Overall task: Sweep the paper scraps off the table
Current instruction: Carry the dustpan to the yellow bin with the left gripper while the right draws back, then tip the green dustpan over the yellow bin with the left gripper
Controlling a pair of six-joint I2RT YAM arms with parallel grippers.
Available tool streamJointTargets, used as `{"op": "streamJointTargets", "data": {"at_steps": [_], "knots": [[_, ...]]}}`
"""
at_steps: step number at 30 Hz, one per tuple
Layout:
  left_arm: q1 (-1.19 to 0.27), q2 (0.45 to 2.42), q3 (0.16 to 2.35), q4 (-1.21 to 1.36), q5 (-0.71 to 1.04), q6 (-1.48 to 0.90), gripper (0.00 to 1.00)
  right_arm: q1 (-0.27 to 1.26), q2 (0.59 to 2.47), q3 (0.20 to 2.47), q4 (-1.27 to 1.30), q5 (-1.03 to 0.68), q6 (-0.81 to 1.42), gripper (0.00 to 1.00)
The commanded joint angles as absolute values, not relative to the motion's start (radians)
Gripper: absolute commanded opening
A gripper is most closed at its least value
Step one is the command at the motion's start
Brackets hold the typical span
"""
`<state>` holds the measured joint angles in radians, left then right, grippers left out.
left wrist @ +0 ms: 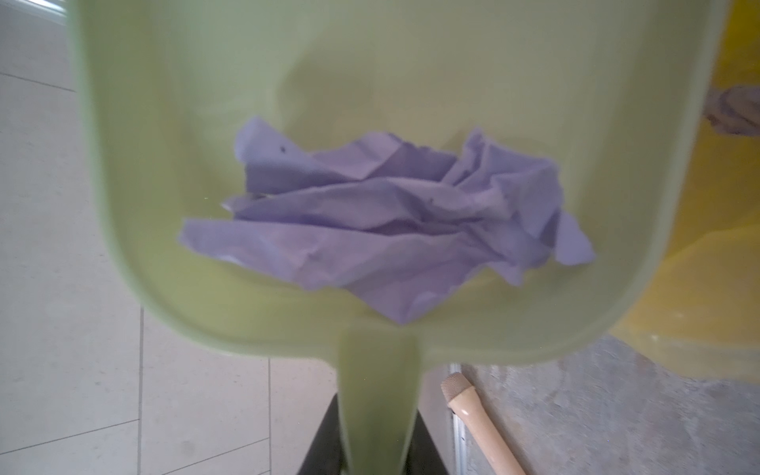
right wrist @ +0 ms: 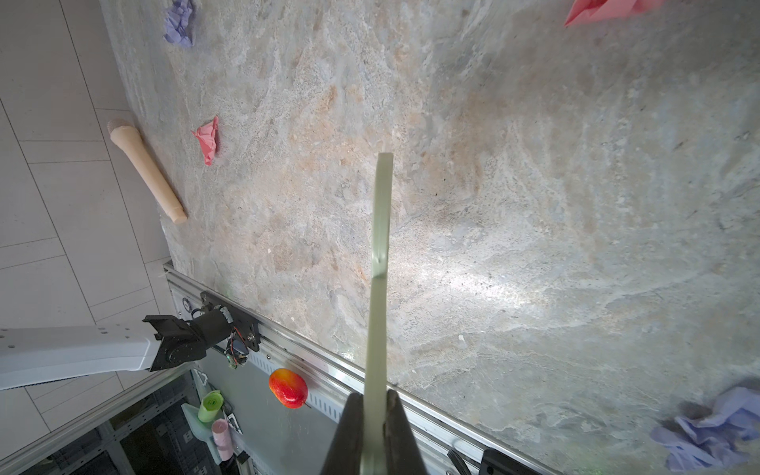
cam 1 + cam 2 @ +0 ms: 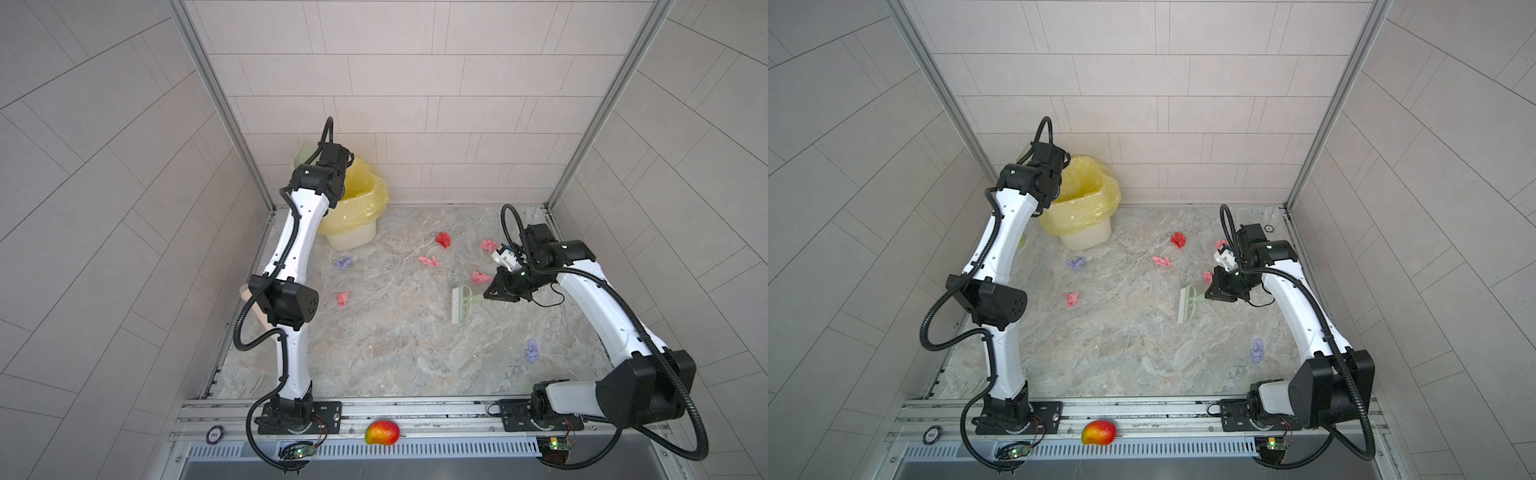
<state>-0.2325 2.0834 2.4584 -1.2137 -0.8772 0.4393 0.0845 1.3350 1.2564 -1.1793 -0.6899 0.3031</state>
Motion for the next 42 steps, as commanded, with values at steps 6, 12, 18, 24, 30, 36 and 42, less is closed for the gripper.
{"op": "streamJointTargets", "data": {"at_steps": [6,12,18,24,30,36,42], "knots": [[-0.282,2.123,2.388,-0.910,-1.099,0.808,0.00,0.082,1.336,1.275,-1.218,-0.689,0.313,0.00],[-0.285,2.085,2.235,-0.651,-1.170,1.064,0.00,0.082,1.337,1.276,-1.222,-0.690,0.313,0.00],[-0.286,2.028,2.097,-0.441,-1.188,1.261,0.00,0.082,1.341,1.276,-1.221,-0.696,0.312,0.00],[-0.285,1.997,2.045,-0.373,-1.189,1.313,0.00,0.083,1.334,1.271,-1.220,-0.698,0.311,0.00],[-0.286,1.990,2.052,-0.379,-1.193,1.295,0.00,0.082,1.321,1.270,-1.220,-0.696,0.314,0.00],[-0.289,1.984,2.143,-0.560,-1.160,1.097,0.00,0.082,1.315,1.273,-1.218,-0.694,0.317,0.00],[-0.334,1.957,2.276,-0.865,-1.010,0.735,0.00,0.082,1.318,1.301,-1.228,-0.674,0.314,0.00]]}}
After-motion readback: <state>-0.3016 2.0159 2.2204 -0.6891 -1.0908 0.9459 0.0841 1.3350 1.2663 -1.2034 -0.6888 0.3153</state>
